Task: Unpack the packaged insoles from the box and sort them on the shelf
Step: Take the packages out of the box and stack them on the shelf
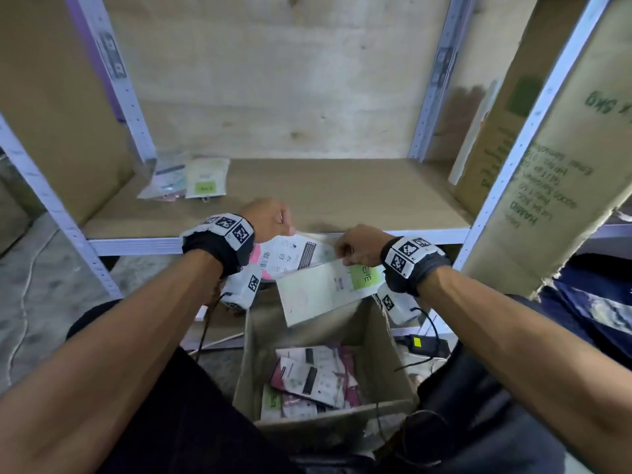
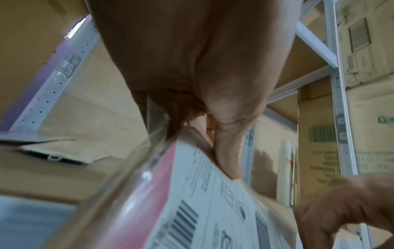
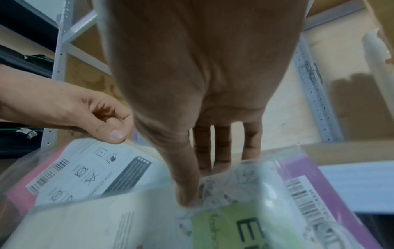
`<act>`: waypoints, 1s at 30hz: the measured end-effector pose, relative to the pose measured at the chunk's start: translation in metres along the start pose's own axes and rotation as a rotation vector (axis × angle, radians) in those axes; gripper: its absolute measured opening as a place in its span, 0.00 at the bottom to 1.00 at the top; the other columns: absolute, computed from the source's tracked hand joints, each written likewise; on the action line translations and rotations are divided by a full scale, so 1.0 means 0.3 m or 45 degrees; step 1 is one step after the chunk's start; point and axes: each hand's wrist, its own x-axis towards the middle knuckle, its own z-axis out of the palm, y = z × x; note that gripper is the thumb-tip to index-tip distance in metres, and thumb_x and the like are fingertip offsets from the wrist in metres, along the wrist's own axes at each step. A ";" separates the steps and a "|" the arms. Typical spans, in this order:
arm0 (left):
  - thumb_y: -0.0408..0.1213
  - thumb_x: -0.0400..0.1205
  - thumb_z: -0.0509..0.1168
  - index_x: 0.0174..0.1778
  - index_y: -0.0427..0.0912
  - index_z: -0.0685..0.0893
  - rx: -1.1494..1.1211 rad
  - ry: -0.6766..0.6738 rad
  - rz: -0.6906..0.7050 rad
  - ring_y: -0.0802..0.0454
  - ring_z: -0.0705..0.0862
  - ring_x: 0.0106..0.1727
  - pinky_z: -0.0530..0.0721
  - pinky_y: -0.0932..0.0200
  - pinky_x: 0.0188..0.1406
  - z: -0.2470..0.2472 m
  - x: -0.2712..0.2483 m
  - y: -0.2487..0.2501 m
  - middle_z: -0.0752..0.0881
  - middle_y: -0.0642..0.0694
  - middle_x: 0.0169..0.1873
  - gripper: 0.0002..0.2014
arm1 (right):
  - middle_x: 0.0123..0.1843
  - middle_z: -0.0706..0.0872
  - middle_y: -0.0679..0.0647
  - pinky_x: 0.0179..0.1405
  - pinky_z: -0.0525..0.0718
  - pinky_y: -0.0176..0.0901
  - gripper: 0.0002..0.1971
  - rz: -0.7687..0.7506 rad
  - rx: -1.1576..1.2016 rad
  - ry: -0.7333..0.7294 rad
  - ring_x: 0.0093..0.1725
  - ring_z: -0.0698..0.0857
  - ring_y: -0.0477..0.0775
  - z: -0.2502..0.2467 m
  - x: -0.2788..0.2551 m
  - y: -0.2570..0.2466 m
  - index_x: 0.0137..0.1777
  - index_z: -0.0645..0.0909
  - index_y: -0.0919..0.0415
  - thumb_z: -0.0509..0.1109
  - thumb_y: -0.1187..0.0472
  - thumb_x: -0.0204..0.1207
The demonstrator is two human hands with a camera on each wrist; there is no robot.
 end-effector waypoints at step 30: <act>0.29 0.84 0.67 0.51 0.39 0.85 -1.523 0.925 -0.658 0.49 0.90 0.39 0.88 0.56 0.38 -0.209 0.296 -0.537 0.88 0.36 0.54 0.03 | 0.38 0.82 0.62 0.39 0.85 0.47 0.10 0.169 1.935 0.480 0.36 0.81 0.56 -0.110 0.475 0.011 0.39 0.76 0.65 0.65 0.71 0.83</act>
